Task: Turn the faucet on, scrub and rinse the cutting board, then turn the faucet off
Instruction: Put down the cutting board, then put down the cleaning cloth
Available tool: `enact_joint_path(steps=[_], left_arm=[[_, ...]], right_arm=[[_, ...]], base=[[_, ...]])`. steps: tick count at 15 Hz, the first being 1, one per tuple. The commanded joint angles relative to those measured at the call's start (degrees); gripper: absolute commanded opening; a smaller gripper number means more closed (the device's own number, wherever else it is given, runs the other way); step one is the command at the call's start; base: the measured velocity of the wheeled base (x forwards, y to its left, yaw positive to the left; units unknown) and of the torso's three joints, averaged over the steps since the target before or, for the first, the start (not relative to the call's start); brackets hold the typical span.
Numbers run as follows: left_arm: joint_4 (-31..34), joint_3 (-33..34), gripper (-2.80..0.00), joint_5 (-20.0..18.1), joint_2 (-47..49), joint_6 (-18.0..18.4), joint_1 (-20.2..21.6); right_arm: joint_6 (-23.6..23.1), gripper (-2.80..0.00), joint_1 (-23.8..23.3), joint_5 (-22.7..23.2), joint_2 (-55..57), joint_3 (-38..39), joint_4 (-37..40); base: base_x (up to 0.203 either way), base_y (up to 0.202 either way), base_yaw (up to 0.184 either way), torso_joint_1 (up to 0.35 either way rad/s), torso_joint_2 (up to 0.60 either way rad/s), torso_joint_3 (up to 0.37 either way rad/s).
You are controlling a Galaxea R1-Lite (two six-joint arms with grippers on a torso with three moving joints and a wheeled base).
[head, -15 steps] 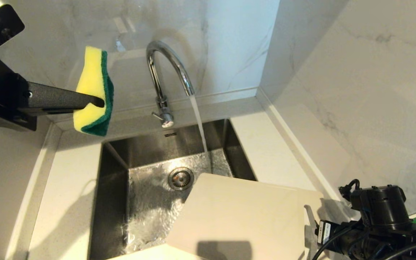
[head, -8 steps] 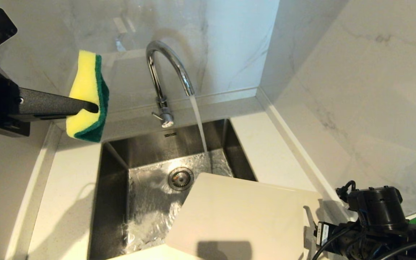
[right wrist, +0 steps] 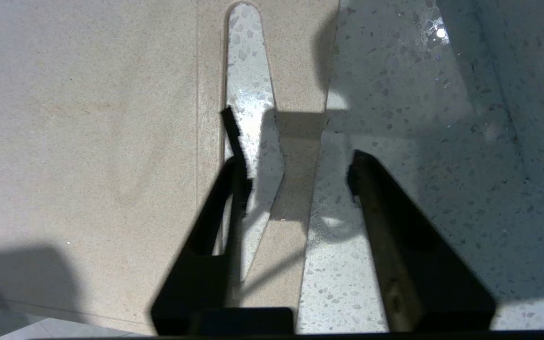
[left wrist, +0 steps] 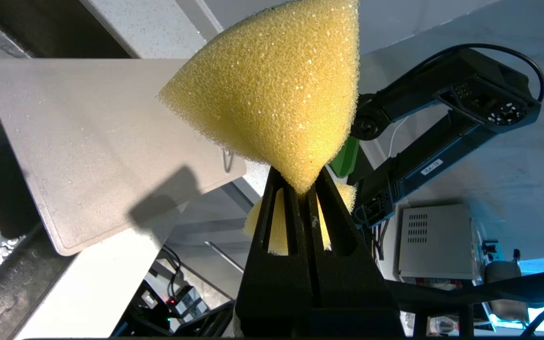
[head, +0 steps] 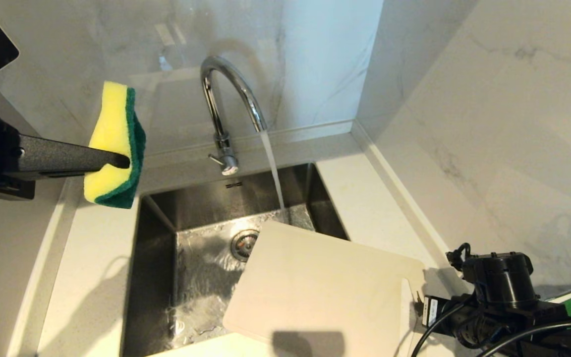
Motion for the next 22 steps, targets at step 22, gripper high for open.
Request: enact_joint_path(steps=[22], left_arm=[[-0.73, -0.22, -2.80, -1.91, -1.97, -0.07, -0.44]], right_arm=[[-2.14, 0.00, 16.18, -6.25, -17.76, -20.92, 22.35]], base=[[0.000, 0.000, 0.000, 0.000, 0.00, 0.000]])
